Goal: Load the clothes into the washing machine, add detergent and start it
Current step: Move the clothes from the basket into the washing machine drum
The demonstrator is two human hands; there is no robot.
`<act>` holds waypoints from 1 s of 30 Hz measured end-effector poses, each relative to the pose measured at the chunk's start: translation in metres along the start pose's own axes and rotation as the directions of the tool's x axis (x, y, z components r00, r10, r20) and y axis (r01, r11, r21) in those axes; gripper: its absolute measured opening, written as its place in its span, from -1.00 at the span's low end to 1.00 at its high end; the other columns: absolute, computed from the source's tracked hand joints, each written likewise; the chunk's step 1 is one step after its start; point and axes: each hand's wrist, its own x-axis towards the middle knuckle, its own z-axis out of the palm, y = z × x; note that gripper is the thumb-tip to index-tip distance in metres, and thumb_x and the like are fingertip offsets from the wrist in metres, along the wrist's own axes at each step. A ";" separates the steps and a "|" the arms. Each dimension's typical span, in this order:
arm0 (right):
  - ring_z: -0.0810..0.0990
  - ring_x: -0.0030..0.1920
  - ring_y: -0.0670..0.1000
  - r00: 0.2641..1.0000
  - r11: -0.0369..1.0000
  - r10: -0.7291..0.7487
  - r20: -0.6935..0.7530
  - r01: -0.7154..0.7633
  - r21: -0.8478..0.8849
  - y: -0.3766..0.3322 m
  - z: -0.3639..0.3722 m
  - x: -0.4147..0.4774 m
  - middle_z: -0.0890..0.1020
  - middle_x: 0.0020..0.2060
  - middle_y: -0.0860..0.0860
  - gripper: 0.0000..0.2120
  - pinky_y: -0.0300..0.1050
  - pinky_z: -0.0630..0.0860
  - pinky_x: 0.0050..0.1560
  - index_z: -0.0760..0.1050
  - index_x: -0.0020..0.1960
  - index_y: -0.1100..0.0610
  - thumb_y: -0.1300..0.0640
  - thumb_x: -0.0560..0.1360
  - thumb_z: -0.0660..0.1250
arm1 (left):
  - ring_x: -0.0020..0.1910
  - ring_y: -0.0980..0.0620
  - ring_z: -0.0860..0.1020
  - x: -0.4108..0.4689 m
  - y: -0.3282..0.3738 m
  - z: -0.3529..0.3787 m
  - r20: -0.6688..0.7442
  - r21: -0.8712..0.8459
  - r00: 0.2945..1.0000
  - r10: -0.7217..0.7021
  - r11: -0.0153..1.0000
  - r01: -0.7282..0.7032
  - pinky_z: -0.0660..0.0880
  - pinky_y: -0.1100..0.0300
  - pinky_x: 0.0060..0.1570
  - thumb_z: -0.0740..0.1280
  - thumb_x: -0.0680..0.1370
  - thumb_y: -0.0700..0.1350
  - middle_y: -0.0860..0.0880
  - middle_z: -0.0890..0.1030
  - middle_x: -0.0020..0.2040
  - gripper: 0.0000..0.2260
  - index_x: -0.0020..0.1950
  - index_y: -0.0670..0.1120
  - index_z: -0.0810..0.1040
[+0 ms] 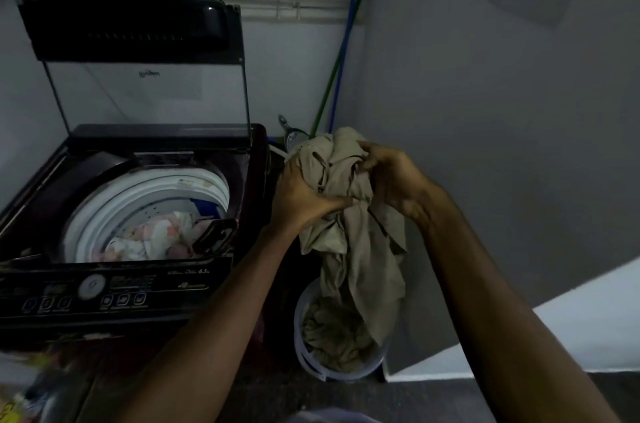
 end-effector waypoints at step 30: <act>0.50 -0.30 -0.12 0.607 0.917 -0.389 -0.693 0.327 -0.228 0.092 -0.066 0.005 0.57 -0.13 0.09 -0.81 -0.31 0.45 -0.33 0.51 0.16 0.27 0.27 0.56 0.27 | -0.07 0.13 0.61 0.013 0.035 -0.060 -0.323 -0.167 0.932 -0.163 0.979 0.113 0.50 0.30 -0.14 0.56 0.12 0.23 0.14 0.62 -0.01 -0.32 0.16 -0.01 0.59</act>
